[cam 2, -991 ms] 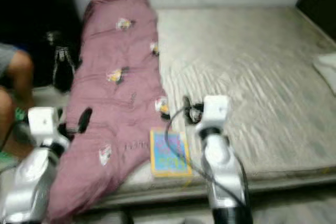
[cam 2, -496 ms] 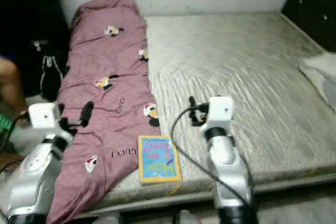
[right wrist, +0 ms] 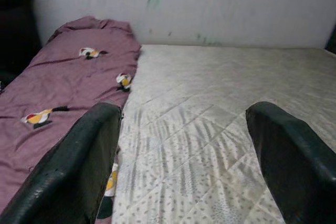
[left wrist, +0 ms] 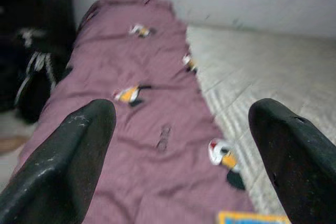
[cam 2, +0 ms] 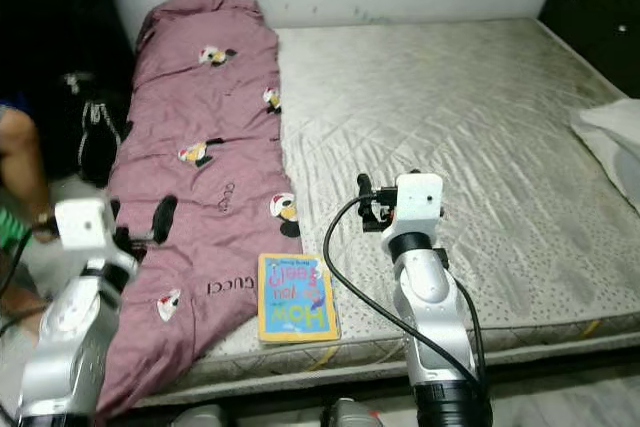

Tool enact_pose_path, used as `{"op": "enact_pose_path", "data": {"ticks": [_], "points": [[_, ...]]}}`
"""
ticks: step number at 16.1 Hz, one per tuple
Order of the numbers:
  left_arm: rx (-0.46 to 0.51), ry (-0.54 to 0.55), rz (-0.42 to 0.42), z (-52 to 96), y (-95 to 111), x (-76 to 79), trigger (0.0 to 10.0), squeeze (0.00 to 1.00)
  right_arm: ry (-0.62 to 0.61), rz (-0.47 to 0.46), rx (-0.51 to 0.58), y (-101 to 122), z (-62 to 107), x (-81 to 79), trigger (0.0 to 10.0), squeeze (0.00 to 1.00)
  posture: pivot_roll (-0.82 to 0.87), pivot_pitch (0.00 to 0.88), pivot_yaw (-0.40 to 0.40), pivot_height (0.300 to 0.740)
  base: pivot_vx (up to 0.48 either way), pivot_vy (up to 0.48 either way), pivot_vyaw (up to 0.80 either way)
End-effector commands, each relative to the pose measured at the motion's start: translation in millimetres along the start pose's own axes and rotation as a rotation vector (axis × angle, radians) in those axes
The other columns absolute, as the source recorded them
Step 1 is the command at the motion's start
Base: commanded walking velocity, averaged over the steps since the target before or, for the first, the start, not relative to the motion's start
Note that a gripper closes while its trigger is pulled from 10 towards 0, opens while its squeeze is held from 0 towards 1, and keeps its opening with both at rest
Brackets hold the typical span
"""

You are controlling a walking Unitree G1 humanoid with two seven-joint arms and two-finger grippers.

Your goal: Clean up the room

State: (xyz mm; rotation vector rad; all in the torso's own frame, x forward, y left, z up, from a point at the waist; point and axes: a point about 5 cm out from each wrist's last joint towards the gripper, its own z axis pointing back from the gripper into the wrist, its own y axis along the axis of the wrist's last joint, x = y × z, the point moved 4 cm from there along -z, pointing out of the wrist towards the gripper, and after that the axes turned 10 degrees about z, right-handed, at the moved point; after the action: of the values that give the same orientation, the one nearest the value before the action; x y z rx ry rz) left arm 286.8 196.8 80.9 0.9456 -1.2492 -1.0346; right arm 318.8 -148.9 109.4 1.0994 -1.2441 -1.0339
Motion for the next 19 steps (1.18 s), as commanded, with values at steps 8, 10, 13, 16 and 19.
{"op": "enact_pose_path", "data": {"ticks": [8,10,13,16,19], "points": [[0.043,-0.015,-0.037,5.6,7.3,6.0,10.0,0.00,0.006,-0.009,-0.019,-6.7,5.6,0.0,10.0,0.00,0.02,0.000,-0.026,0.700,0.000,0.000,0.00],[0.035,-0.010,-0.054,4.8,6.3,6.9,10.0,0.00,0.008,-0.009,-0.021,-7.2,6.0,0.2,10.0,0.00,0.02,0.000,-0.032,0.680,0.000,0.000,0.00],[0.026,0.017,-0.053,4.6,3.8,3.9,10.0,0.00,0.024,-0.002,-0.021,-7.6,5.3,-1.9,10.0,0.00,0.03,0.000,-0.039,0.645,0.000,0.000,0.00],[0.018,0.026,-0.024,2.7,2.9,3.4,10.0,0.00,0.029,0.007,-0.027,-8.3,4.0,-3.0,10.0,0.00,0.02,0.000,-0.039,0.640,0.000,0.000,0.00],[0.021,0.030,-0.024,0.0,4.7,3.1,10.0,0.00,0.025,0.006,-0.026,-8.0,3.5,-2.2,10.0,0.00,0.02,0.000,-0.038,0.640,0.000,0.000,0.00]]}}
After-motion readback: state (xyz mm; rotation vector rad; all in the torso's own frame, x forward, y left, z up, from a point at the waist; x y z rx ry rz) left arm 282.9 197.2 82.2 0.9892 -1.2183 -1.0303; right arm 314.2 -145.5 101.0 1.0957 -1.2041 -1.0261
